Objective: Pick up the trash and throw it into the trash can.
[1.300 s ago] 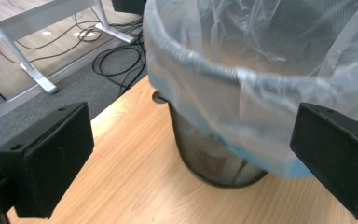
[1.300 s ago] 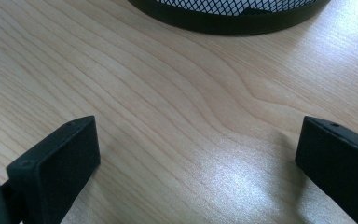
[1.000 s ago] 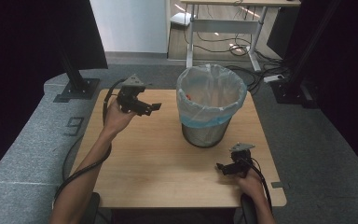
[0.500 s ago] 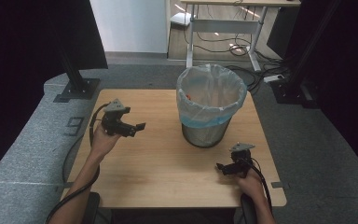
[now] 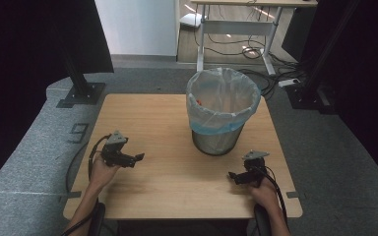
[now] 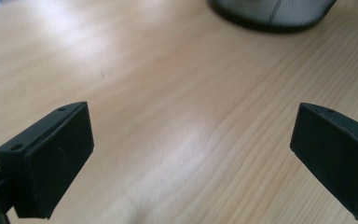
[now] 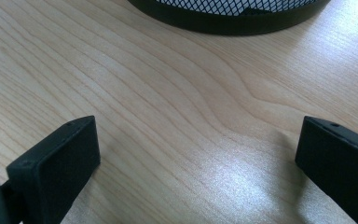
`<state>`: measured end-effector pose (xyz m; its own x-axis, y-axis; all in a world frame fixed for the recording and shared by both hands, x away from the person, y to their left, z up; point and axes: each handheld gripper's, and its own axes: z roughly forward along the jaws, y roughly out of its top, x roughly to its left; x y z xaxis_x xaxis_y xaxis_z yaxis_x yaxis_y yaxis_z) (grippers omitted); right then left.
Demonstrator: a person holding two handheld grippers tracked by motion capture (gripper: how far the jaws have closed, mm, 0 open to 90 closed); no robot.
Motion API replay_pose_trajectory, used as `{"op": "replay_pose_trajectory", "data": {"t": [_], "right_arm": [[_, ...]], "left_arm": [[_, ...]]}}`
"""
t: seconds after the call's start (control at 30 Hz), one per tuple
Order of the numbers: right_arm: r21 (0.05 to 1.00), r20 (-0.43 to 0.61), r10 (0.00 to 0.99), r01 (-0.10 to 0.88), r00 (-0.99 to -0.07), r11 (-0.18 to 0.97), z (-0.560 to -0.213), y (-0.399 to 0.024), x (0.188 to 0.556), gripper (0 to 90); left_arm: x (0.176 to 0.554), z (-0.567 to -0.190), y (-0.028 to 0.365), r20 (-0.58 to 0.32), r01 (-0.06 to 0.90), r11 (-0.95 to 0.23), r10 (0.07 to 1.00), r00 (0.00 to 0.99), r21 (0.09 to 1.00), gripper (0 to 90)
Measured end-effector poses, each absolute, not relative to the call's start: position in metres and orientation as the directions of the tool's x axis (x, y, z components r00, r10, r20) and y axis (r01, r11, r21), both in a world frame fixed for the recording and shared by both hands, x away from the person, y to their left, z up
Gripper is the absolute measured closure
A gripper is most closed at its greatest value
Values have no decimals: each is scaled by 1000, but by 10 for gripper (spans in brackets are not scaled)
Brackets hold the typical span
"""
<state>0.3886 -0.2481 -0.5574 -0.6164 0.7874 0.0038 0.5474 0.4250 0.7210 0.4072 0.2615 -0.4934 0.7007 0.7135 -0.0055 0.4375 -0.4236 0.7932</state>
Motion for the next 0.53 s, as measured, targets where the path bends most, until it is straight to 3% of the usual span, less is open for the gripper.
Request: {"op": "replay_pose_trajectory", "data": {"t": [0.37, 0.53], "right_arm": [[721, 4, 787, 547, -616, 425, -557, -248, 389, 0], [721, 4, 788, 547, -616, 425, -557, -248, 389, 0]], "left_arm": [[397, -543, 259, 53, 510, -565, 702, 710, 649, 0], [399, -547, 260, 3, 534, -548, 700, 715, 643, 0]]}}
